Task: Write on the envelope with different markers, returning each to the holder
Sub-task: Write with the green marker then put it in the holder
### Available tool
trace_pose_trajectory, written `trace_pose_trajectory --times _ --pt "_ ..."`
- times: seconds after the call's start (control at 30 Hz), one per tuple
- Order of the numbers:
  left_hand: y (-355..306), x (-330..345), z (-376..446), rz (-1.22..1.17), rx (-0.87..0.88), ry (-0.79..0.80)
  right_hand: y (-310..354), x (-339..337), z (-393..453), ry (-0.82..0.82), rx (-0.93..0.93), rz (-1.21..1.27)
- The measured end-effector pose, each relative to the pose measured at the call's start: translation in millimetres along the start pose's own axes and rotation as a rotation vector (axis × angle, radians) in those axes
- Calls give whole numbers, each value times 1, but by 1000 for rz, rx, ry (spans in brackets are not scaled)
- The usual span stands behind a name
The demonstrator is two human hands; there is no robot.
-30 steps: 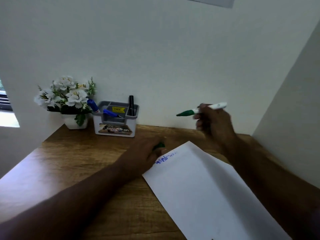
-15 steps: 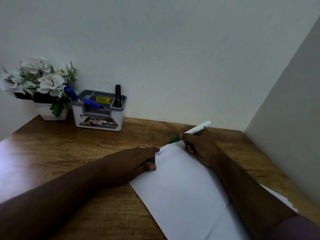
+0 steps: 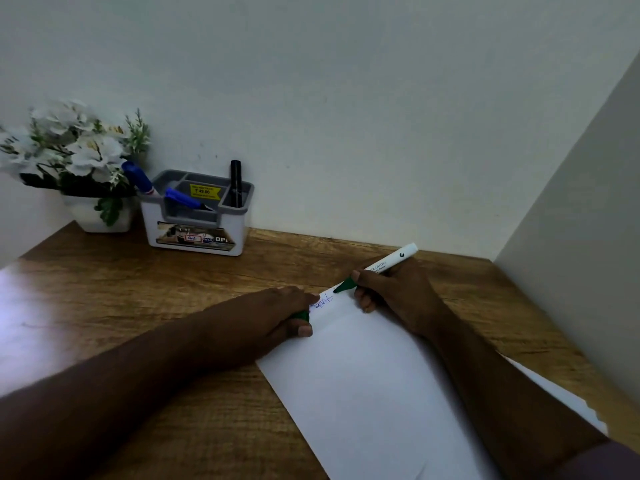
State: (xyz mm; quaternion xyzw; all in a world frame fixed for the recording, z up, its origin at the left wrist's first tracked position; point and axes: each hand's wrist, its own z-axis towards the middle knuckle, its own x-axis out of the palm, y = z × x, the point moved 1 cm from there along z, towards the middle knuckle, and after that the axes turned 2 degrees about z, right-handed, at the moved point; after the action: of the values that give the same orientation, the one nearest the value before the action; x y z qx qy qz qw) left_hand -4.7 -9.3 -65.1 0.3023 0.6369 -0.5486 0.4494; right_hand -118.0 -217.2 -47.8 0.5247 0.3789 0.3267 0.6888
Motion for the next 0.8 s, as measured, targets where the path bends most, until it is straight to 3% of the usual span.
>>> trace_pose_trajectory --times 0.8 --pt "-6 -4 -2 -16 -19 23 -1 -2 0 -91 1 -10"
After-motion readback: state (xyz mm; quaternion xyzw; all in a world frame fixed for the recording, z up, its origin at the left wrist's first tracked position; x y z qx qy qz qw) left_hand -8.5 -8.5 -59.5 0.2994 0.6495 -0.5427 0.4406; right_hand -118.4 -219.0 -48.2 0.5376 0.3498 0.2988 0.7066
